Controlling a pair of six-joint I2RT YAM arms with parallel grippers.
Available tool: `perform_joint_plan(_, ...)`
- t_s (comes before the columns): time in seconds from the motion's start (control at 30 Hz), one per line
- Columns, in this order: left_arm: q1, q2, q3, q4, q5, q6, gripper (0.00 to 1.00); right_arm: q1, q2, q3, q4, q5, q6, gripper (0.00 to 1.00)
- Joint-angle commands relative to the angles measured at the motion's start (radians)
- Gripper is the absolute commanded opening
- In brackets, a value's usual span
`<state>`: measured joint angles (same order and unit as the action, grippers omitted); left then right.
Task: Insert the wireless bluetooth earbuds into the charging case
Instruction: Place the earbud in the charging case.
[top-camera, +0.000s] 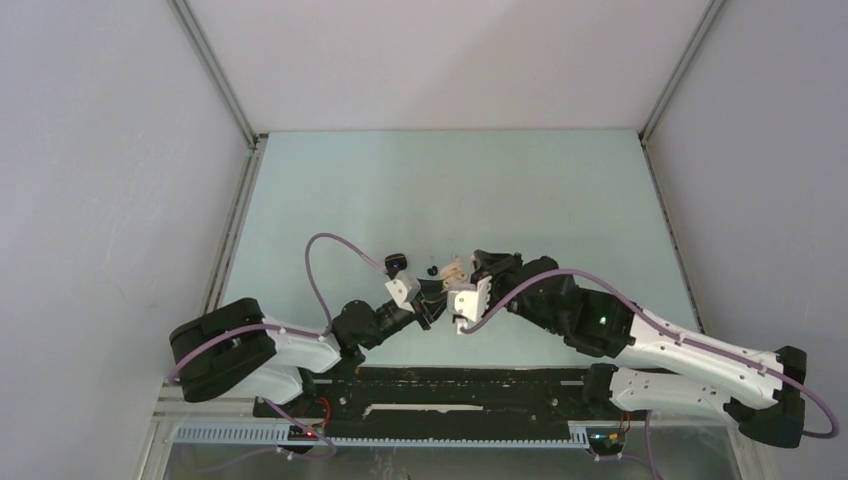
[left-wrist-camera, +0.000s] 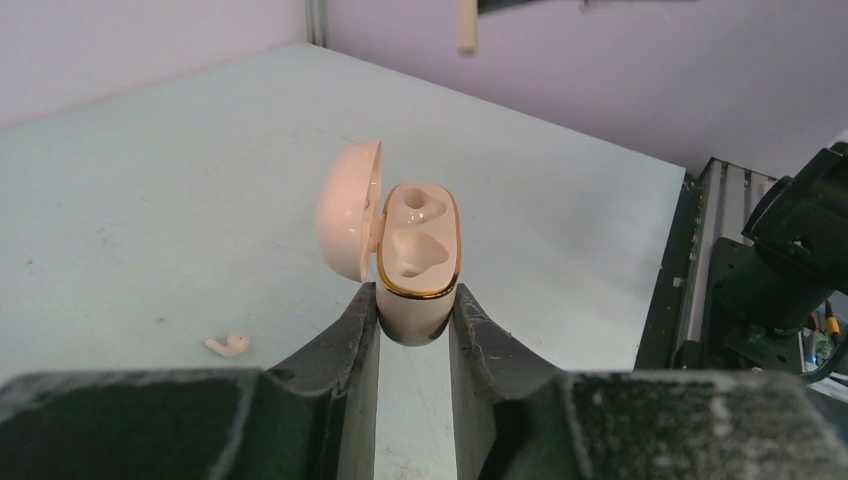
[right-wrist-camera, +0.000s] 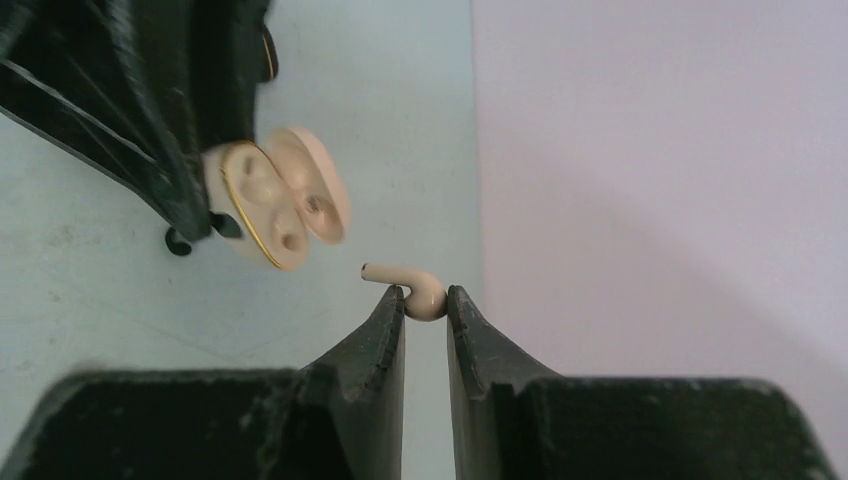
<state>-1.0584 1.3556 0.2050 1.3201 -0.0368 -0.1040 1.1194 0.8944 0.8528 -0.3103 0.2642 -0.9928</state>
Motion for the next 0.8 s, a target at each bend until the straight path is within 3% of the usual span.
perform_joint_plan(0.0,-0.005,-0.041,0.005,0.065,-0.036,0.012,0.00,0.079,0.014,-0.035,0.163,0.041,-0.059,0.00)
perform_joint_plan(0.4,-0.005,-0.086,-0.011,0.067,-0.013,0.032,0.00,0.172,0.050,-0.135,0.360,0.046,-0.134,0.00)
perform_joint_plan(0.77,-0.006,-0.089,-0.008,0.066,0.016,0.028,0.00,0.178,0.068,-0.155,0.376,0.046,-0.174,0.00)
